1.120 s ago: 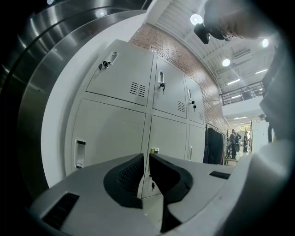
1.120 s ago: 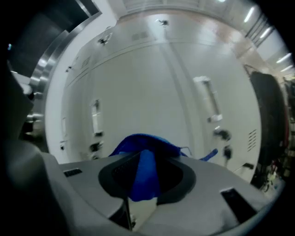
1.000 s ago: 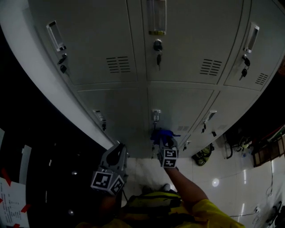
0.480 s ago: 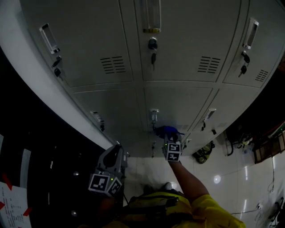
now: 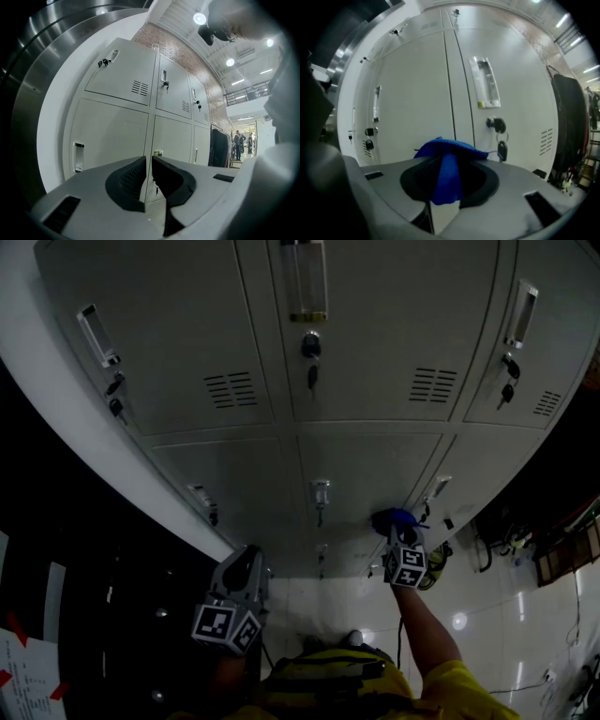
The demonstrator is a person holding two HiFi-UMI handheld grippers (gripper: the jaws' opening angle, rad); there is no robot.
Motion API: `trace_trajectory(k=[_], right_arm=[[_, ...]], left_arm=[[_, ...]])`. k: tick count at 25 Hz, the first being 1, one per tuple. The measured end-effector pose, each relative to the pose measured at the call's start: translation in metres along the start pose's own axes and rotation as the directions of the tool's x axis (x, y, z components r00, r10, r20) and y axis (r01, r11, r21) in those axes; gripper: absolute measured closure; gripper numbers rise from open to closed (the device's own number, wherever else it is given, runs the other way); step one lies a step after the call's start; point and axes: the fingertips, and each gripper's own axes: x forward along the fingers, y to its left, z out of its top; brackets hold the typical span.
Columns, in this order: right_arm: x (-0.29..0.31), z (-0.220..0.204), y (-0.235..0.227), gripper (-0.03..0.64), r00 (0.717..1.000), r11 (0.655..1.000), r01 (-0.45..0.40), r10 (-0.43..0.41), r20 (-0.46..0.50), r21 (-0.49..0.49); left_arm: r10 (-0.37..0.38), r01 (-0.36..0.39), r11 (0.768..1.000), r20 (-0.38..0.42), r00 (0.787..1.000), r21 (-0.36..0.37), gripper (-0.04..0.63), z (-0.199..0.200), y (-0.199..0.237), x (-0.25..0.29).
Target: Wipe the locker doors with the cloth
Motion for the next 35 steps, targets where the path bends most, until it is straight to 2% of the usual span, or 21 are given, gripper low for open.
trace_trajectory(k=[2, 5, 8, 9, 11, 15, 19, 23, 29, 35], right_arm=[[-0.027, 0.033, 0.024, 0.511, 0.998, 0.998, -0.058, 0.057, 0.031, 0.024], [-0.107, 0.123, 0.070, 0.509, 0.980, 0.989, -0.145, 0.140, 0.144, 0.031], [-0.191, 0.214, 0.102, 0.507, 0.916, 0.974, -0.226, 0.218, 0.336, -0.016], [-0.207, 0.232, 0.104, 0.507, 0.901, 0.971, -0.236, 0.232, 0.367, -0.035], [-0.225, 0.253, 0.099, 0.508, 0.890, 0.971, -0.230, 0.237, 0.390, -0.067], [-0.232, 0.260, 0.088, 0.508, 0.899, 0.976, -0.190, 0.218, 0.381, -0.110], [-0.223, 0.245, 0.093, 0.508, 0.905, 0.972, -0.222, 0.236, 0.353, -0.078], [-0.214, 0.237, 0.098, 0.511, 0.909, 0.964, -0.248, 0.265, 0.323, -0.094], [-0.203, 0.226, 0.103, 0.511, 0.914, 0.959, -0.273, 0.283, 0.291, -0.074], [-0.202, 0.221, 0.110, 0.511, 0.912, 0.953, -0.295, 0.304, 0.276, -0.075]], left_arm=[[0.002, -0.002, 1.000, 0.005, 1.000, 0.008, 0.554, 0.002, 0.001, 0.003], [-0.004, 0.004, 1.000, 0.020, 1.000, 0.019, 0.554, 0.011, -0.003, 0.004], [-0.003, 0.002, 0.999, 0.036, 0.999, 0.033, 0.554, 0.019, -0.006, 0.000], [0.002, -0.003, 0.999, 0.046, 0.999, 0.033, 0.554, 0.022, -0.007, -0.002], [0.009, -0.011, 0.999, 0.072, 0.997, 0.031, 0.554, 0.031, -0.011, -0.007], [0.008, -0.013, 0.999, 0.098, 0.995, 0.052, 0.554, 0.046, -0.022, -0.017], [-0.002, -0.006, 0.998, 0.110, 0.994, 0.069, 0.554, 0.054, -0.028, -0.014], [-0.016, 0.007, 0.997, 0.118, 0.993, 0.078, 0.554, 0.055, -0.035, -0.009], [-0.017, 0.012, 0.998, 0.091, 0.996, 0.056, 0.554, 0.042, -0.037, 0.000], [-0.030, 0.022, 0.996, 0.096, 0.995, 0.081, 0.554, 0.045, -0.043, 0.003]])
